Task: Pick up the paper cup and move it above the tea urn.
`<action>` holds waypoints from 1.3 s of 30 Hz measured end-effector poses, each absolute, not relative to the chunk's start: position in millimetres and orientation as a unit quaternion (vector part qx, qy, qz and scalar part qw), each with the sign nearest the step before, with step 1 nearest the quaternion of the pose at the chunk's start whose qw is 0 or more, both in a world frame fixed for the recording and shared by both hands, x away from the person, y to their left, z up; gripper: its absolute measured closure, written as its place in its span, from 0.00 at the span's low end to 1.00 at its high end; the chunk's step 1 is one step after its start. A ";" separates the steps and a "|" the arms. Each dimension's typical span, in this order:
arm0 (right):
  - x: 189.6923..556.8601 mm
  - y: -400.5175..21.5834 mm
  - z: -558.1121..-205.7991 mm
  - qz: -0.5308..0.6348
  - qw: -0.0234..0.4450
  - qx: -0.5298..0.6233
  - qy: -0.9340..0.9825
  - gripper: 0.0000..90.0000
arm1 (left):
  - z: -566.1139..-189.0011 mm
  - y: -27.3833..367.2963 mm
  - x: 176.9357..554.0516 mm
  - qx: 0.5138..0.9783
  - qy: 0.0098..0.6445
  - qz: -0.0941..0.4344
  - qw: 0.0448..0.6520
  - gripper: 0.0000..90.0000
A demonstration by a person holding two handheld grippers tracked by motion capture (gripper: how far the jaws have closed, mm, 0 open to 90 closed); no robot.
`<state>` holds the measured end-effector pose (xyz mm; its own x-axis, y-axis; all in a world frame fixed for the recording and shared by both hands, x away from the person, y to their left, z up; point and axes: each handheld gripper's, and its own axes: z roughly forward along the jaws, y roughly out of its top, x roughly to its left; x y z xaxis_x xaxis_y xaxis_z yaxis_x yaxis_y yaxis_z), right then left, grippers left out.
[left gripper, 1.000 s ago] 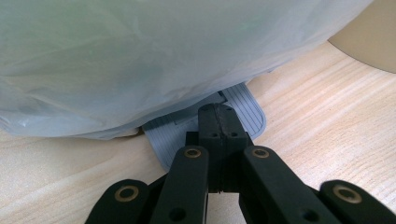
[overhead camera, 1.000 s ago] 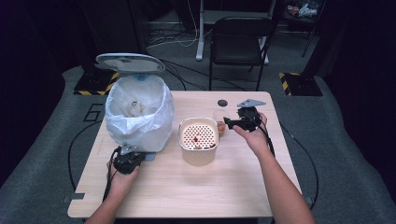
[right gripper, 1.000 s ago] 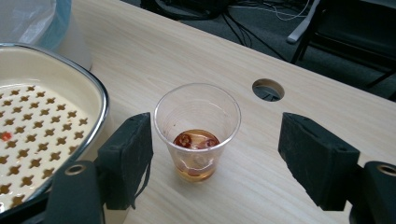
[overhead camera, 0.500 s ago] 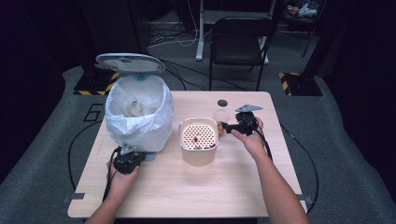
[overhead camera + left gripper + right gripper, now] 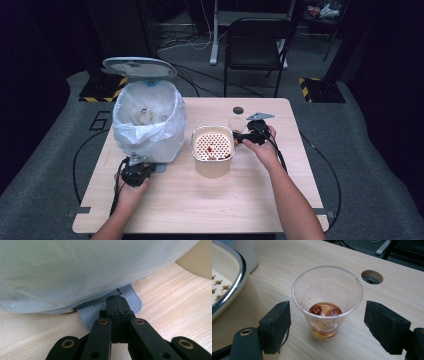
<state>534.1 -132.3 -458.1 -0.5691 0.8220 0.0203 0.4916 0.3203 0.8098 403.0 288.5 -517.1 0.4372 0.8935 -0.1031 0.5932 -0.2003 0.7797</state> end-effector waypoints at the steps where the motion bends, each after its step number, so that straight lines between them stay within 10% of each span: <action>1: 535.1 -131.3 -458.1 0.407 0.204 0.413 0.789 0.23 | -517.1 288.5 403.1 0.751 0.495 0.191 0.393 1.00; 20: 534.7 -130.0 -448.5 0.420 0.213 0.414 0.779 0.21 | -515.7 292.4 404.4 0.767 0.476 0.202 0.380 1.00; 39: 526.9 -104.0 -412.2 0.451 0.170 0.359 0.799 0.59 | -515.4 291.9 404.5 0.769 0.471 0.206 0.380 1.00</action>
<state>526.9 -104.0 -412.2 -0.6848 0.7268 0.0522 0.4203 0.3354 0.8431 404.5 291.9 -515.4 0.4711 0.8811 -0.0419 0.5682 -0.2668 0.7784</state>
